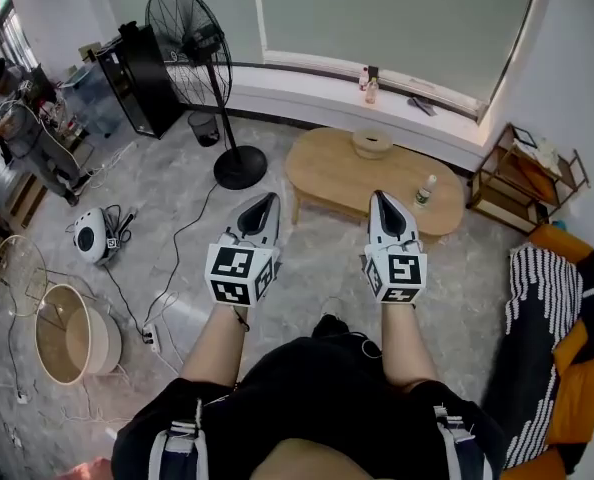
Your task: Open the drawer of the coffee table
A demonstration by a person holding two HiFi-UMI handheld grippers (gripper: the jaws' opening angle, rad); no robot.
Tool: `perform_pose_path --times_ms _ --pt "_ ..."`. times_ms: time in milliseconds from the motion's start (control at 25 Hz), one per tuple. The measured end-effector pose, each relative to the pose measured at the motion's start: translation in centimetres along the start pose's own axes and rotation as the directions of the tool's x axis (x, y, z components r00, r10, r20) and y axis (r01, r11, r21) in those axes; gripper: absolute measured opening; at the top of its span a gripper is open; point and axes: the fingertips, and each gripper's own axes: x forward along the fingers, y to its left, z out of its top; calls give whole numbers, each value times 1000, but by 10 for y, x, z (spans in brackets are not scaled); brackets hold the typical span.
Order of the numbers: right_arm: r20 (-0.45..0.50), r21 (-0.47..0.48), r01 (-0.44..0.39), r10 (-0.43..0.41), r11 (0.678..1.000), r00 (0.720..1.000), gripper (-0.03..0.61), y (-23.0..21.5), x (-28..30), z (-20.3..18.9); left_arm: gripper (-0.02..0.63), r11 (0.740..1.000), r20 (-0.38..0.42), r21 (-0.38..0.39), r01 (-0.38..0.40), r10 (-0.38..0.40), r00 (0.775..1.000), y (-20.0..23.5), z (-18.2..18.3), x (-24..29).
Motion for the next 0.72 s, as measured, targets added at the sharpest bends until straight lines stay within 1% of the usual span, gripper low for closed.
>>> perform_pose_path --times_ms 200,400,560,720 --pt "-4 20 -25 25 999 1000 15 -55 100 -7 21 1000 -9 8 -22 22 1000 35 18 103" --pt "-10 34 -28 28 999 1000 15 -108 193 -15 21 1000 -14 -1 -30 30 999 65 32 207" --pt "-25 32 -32 33 999 999 15 -140 249 -26 21 1000 -26 -8 -17 17 1000 79 33 275" --pt "-55 33 -26 28 999 998 15 -164 293 -38 21 1000 -53 -25 -1 -1 999 93 29 326"
